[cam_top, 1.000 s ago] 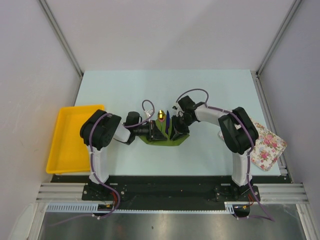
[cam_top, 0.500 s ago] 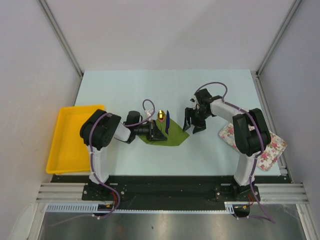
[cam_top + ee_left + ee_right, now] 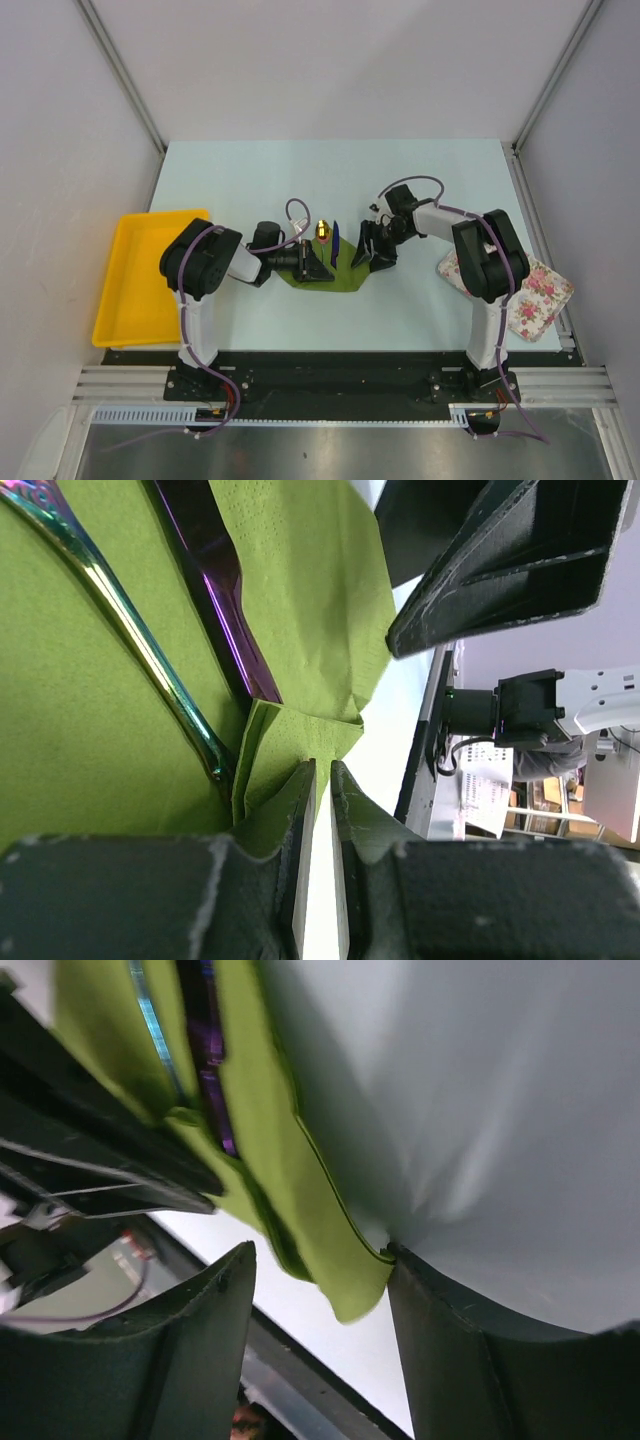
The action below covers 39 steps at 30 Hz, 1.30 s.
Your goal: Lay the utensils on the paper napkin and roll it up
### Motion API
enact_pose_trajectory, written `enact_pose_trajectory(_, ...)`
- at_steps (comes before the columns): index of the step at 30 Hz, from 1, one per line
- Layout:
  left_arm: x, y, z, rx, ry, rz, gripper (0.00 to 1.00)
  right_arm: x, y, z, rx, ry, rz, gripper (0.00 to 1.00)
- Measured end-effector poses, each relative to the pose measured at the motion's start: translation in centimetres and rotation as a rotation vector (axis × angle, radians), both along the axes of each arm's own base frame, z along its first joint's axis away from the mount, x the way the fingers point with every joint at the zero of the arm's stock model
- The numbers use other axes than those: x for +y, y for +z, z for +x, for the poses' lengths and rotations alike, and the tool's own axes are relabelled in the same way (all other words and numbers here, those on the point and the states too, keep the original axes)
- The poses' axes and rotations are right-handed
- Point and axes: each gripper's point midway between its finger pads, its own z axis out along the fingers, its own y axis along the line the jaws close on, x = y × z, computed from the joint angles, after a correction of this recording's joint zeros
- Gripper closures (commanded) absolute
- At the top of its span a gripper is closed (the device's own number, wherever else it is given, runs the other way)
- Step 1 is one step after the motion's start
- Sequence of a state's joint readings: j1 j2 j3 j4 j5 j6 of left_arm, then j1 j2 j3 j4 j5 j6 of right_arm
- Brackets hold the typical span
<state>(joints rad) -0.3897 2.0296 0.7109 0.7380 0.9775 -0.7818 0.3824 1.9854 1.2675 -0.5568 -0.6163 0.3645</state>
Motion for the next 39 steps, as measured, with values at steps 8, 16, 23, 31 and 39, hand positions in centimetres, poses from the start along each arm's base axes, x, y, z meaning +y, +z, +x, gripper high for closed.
enact_pose_trajectory(8, 0.1, 0.0, 0.0, -0.003, -0.002, 0.000, 0.82, 2.9, 0.5, -0.9, 0.047, 0.010, 0.184, 0.46)
enact_pose_trajectory(16, 0.1, 0.0, 0.1, -0.001, -0.002, 0.000, 0.82, 3.9, 1.1, -1.6, 0.082, 0.011, 0.227, 0.57)
enact_pose_trajectory(23, 0.1, 0.0, 0.1, 0.000, -0.002, -0.001, 0.82, 3.6, 0.9, -1.8, 0.092, 0.003, 0.193, 0.67)
enact_pose_trajectory(31, 0.1, 0.0, 0.1, 0.000, -0.002, -0.001, 0.83, 5.6, 2.3, -1.4, 0.045, 0.045, 0.203, 0.75)
enact_pose_trajectory(39, 0.2, 0.1, 0.1, 0.001, 0.000, -0.001, 0.83, 7.1, 2.1, -1.3, 0.047, 0.063, 0.207, 0.84)
